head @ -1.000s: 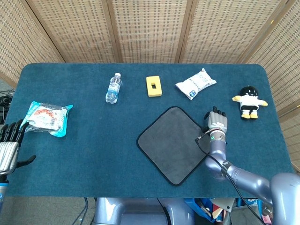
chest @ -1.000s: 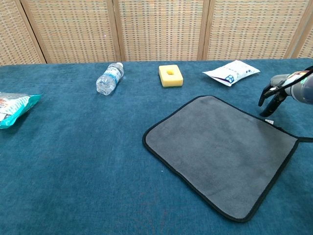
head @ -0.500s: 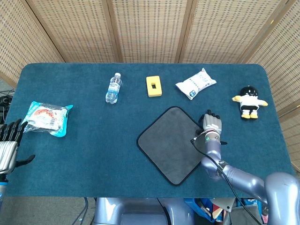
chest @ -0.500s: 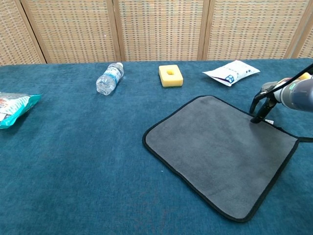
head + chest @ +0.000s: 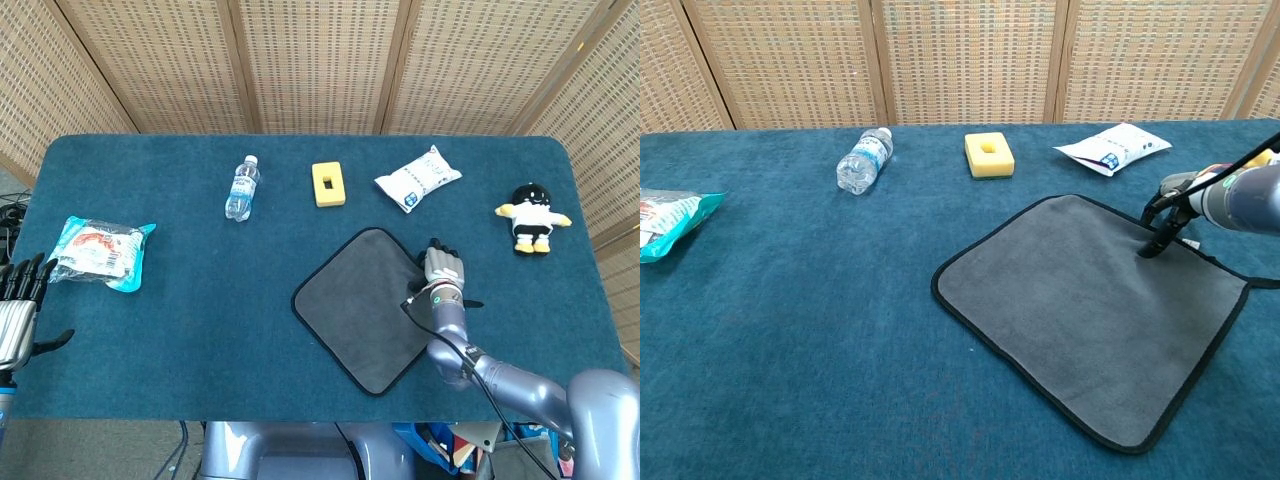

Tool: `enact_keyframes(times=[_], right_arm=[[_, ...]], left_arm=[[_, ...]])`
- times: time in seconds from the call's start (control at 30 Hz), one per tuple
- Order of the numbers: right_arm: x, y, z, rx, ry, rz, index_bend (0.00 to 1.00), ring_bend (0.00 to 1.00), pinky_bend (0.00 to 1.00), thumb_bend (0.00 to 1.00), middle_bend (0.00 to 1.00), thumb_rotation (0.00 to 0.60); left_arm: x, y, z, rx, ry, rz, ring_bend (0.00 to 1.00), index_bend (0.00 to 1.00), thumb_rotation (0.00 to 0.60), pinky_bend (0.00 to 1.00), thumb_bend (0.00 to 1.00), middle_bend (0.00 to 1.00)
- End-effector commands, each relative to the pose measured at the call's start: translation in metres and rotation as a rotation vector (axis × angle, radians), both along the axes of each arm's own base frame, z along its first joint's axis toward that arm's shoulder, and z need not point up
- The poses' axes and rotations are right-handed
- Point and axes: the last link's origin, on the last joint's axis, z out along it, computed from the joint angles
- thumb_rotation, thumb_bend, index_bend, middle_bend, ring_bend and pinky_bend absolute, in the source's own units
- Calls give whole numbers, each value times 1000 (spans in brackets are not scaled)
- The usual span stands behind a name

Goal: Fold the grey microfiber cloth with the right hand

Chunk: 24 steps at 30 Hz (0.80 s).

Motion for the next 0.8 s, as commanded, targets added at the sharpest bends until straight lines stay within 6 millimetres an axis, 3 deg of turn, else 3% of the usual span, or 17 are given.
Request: enact_keyframes(times=[0.03,0.37,0.63,0.8], right_arm=[[1,1,0,0,-6,4,465,0,0,396,0,600],[1,1,-1,-11,-16,7,505,0,0,458,0,600],[1,2,0,-23,-17,18,587,0,0,598,0,600],[3,6,2,-24,-25,45,597,0,0,600,0,600]], left_arm=[[0,0,0,0,0,0,0,0,600,0,174,0],[0,0,1,2,-2,0,0,0,600,0,174,0],[1,0,0,5,-1,-1,0,0,600,0,174,0],[1,0,0,3,-3,-1,0,0,600,0,174,0]])
